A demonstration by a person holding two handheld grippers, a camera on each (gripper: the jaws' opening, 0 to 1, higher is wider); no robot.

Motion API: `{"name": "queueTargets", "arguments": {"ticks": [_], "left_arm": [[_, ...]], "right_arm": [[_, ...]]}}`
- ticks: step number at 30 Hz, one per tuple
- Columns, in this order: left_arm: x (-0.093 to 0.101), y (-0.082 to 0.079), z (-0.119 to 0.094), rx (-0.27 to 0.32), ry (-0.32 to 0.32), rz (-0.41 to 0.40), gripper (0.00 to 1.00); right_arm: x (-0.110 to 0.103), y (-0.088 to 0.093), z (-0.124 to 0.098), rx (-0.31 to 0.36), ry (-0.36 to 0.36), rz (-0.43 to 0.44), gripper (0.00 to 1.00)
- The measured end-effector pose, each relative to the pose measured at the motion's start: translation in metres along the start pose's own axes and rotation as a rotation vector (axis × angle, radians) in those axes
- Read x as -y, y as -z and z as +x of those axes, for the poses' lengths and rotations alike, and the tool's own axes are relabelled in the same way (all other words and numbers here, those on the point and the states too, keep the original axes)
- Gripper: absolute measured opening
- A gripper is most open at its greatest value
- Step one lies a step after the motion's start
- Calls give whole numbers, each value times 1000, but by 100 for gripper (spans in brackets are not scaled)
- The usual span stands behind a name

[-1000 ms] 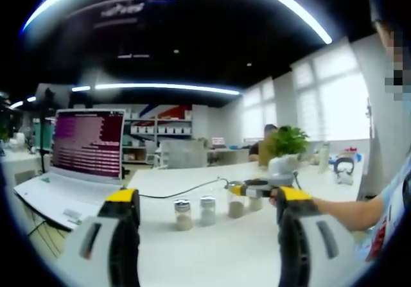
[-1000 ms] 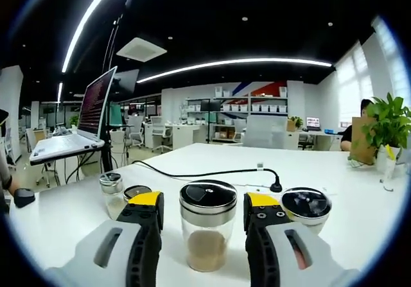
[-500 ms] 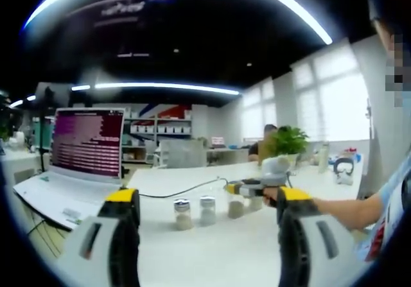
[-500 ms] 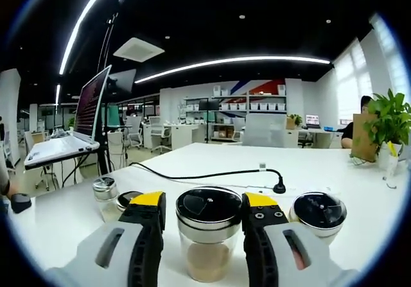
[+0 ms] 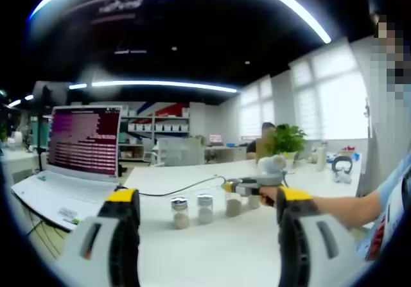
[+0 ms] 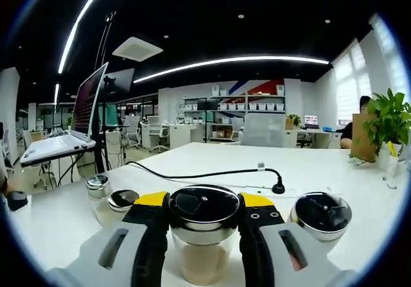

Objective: Rotate the seasoning bottle until the label or dispensing opening points toward the visible target arrow and the bottle remains upright within the marked orientation range

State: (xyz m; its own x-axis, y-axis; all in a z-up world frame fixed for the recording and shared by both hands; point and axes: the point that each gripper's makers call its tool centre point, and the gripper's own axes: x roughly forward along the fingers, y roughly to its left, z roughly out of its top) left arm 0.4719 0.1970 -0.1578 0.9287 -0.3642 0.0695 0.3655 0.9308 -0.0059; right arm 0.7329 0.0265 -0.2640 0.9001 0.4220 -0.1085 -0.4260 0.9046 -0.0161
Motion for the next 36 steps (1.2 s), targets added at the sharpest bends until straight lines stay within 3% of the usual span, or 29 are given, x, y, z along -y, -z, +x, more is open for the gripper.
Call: {"name": "queueTargets", "arguments": {"ticks": [13, 27, 36], "left_arm": [[1, -1, -2, 7, 0, 1, 93], [-2, -3, -4, 14, -10, 0, 93], [-2, -3, -4, 15, -12, 2, 93]], "right_arm": [[0, -2, 0, 52, -46, -4, 42], [1, -4, 8, 52, -118, -9, 41], [2, -6, 12, 76, -122, -9, 41]]}}
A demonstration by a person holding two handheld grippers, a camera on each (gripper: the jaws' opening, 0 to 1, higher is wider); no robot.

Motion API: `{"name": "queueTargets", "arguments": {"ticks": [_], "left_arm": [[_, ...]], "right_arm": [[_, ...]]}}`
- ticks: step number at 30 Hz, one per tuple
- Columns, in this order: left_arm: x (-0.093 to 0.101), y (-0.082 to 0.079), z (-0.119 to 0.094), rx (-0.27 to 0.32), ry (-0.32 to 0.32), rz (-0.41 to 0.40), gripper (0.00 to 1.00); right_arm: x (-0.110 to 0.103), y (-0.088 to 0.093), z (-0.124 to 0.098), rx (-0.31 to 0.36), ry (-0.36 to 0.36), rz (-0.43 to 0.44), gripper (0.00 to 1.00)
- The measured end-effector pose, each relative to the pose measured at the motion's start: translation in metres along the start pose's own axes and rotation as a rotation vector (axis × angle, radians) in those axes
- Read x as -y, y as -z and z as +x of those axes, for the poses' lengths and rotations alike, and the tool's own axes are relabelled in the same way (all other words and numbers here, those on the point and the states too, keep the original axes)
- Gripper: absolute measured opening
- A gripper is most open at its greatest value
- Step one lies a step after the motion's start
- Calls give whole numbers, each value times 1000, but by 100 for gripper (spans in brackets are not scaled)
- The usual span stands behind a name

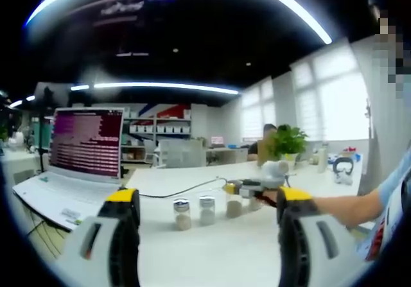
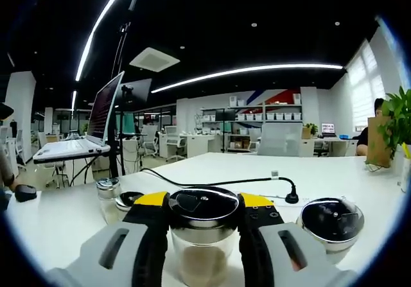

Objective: Rotate the seasoning bottle until the label or dispensing opening points toward the visible target arrow and the bottle remains upright within the marked orientation range

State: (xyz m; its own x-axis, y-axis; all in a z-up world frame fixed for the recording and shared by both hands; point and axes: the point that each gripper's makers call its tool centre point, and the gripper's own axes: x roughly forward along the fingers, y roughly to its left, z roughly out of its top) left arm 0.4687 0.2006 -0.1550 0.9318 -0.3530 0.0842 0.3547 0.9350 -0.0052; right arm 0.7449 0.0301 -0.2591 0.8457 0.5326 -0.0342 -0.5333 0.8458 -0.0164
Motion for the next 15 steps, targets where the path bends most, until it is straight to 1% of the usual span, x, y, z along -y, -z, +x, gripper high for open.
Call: {"name": "queueTargets", "arguments": {"ticks": [4, 7, 9, 12, 13, 15], "left_arm": [[-1, 0, -1, 3, -1, -1, 93], [-2, 0, -1, 3, -4, -4, 93], [-3, 0, -1, 4, -5, -5, 93], [-3, 0, -1, 2, -7, -7, 93], [-3, 1, -1, 2, -6, -6, 93], [-2, 1, 0, 2, -5, -5, 93]], "right_arm": [[0, 0, -1, 10, -11, 7, 41], [-6, 0, -1, 13, -49, 7, 41], [-9, -1, -2, 7, -57, -12, 41], [-10, -1, -3, 22, -62, -44, 41], [-10, -1, -4, 23, -66, -41, 41], [-11, -4, -8, 38, -75, 25, 41]]}}
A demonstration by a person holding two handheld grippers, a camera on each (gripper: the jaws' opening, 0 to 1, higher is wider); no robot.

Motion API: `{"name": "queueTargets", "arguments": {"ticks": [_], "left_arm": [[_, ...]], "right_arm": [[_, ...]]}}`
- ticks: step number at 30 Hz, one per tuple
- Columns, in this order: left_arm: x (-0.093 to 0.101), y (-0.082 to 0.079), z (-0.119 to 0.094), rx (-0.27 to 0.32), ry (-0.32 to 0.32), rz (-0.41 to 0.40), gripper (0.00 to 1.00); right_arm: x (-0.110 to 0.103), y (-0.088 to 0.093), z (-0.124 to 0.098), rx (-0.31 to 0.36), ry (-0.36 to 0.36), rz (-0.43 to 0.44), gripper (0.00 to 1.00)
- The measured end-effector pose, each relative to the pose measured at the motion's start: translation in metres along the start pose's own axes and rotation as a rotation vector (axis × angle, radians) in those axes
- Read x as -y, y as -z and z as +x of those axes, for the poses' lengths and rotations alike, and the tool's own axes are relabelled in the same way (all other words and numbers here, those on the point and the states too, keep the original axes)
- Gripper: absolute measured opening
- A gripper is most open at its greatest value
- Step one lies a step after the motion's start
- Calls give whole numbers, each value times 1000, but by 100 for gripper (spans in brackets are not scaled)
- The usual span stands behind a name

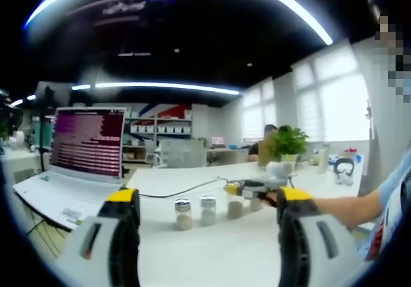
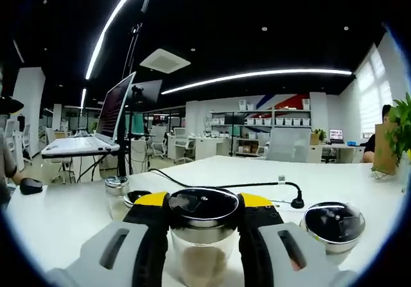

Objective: Rotate the seasoning bottle until the label or dispensing opening points toward the visible target arrow and the bottle remains upright within the marked orientation range

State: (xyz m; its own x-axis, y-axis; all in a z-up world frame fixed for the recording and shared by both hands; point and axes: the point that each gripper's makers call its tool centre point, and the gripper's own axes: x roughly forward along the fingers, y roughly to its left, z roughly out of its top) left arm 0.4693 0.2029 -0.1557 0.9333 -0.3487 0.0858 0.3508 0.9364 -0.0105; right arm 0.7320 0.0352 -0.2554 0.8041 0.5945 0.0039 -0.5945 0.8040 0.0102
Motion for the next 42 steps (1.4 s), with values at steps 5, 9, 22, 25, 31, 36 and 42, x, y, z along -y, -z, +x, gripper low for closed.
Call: {"name": "queueTargets", "arguments": {"ticks": [5, 9, 22, 25, 31, 36, 42], "left_arm": [[0, 1, 1, -3, 1, 0, 93], [1, 1, 1, -4, 2, 0, 93], [3, 1, 2, -9, 4, 6, 93], [4, 1, 3, -9, 6, 8, 93], [4, 0, 3, -8, 4, 9, 93], [5, 1, 3, -13, 8, 11, 93], [6, 1, 3, -11, 7, 14, 93]], "right_arm": [[-7, -7, -10, 10, -41, -28, 41], [-15, -11, -24, 6, -81, -22, 41], [-31, -11, -74, 6, -172, -26, 41], [-35, -10, -83, 9, -177, -43, 41], [-33, -14, -101, 32, -167, -50, 41], [-35, -17, -117, 39, -165, -63, 41], [-43, -21, -135, 49, -172, -103, 41]]}}
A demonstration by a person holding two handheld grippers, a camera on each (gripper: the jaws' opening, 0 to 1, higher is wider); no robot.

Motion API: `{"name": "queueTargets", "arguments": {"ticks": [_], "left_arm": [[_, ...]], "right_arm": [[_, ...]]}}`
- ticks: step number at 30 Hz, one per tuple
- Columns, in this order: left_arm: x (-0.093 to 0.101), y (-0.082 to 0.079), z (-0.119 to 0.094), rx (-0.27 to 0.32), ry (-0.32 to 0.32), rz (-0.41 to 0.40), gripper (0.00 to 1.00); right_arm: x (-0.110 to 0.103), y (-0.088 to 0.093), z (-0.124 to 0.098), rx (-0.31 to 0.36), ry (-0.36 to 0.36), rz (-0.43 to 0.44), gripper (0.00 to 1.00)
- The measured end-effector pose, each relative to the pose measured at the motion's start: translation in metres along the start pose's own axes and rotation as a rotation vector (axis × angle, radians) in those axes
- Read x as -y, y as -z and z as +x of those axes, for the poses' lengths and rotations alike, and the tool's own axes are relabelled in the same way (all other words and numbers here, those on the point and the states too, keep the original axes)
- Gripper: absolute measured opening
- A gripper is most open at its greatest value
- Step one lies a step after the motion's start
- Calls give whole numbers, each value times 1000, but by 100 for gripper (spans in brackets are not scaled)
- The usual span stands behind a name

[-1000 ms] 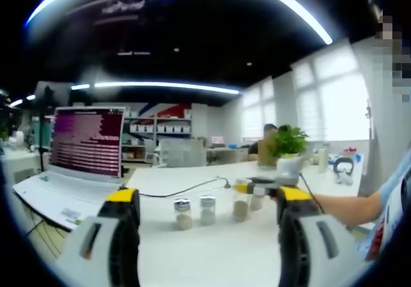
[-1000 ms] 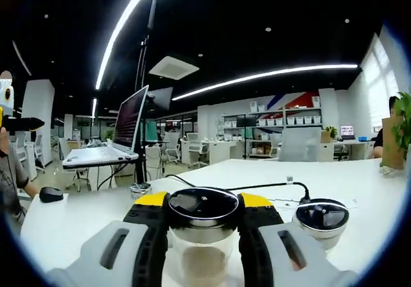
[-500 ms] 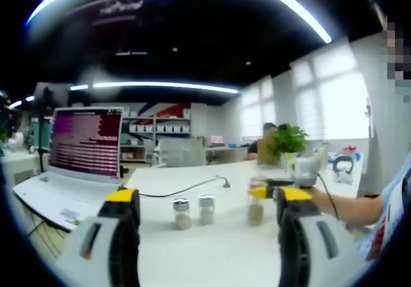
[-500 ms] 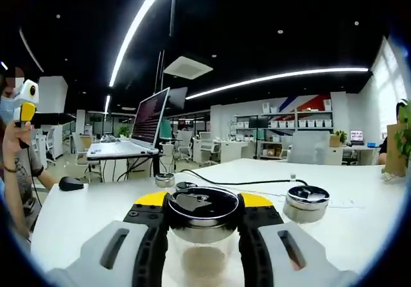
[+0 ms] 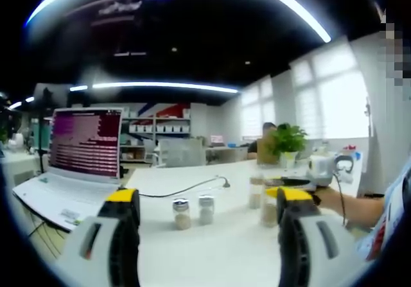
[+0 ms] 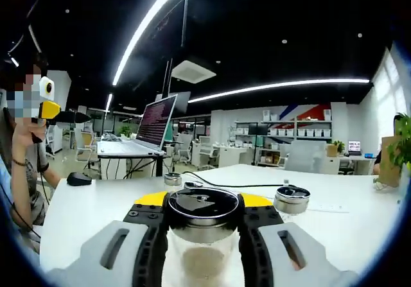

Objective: Rotate the seasoning bottle until the label or dispensing opening points toward the visible target arrow and the bottle remains upright within the marked orientation range

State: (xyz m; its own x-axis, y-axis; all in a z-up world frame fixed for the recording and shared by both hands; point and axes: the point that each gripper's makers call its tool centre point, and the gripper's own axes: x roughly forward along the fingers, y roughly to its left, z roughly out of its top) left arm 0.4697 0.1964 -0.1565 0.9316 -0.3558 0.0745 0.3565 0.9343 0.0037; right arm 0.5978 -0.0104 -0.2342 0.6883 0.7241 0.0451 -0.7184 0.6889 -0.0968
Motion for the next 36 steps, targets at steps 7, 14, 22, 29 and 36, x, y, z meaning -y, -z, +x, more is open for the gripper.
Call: {"name": "queueTargets", "arguments": {"ticks": [7, 14, 22, 29, 36], "left_arm": [[2, 0, -1, 1, 2, 3, 93], [0, -1, -3, 5, -2, 0, 93], [-1, -1, -3, 4, -2, 2, 93], [2, -3, -3, 17, 11, 25, 90], [4, -4, -2, 20, 17, 36, 89]], "right_arm": [[-12, -6, -17, 6, 3, -18, 41], [-24, -4, -29, 7, -11, 25, 41], [-33, 0, -38, 2, -22, 64, 41], [-41, 4, -43, 3, -45, 57, 41], [-46, 16, -46, 4, -77, 63, 41]]}}
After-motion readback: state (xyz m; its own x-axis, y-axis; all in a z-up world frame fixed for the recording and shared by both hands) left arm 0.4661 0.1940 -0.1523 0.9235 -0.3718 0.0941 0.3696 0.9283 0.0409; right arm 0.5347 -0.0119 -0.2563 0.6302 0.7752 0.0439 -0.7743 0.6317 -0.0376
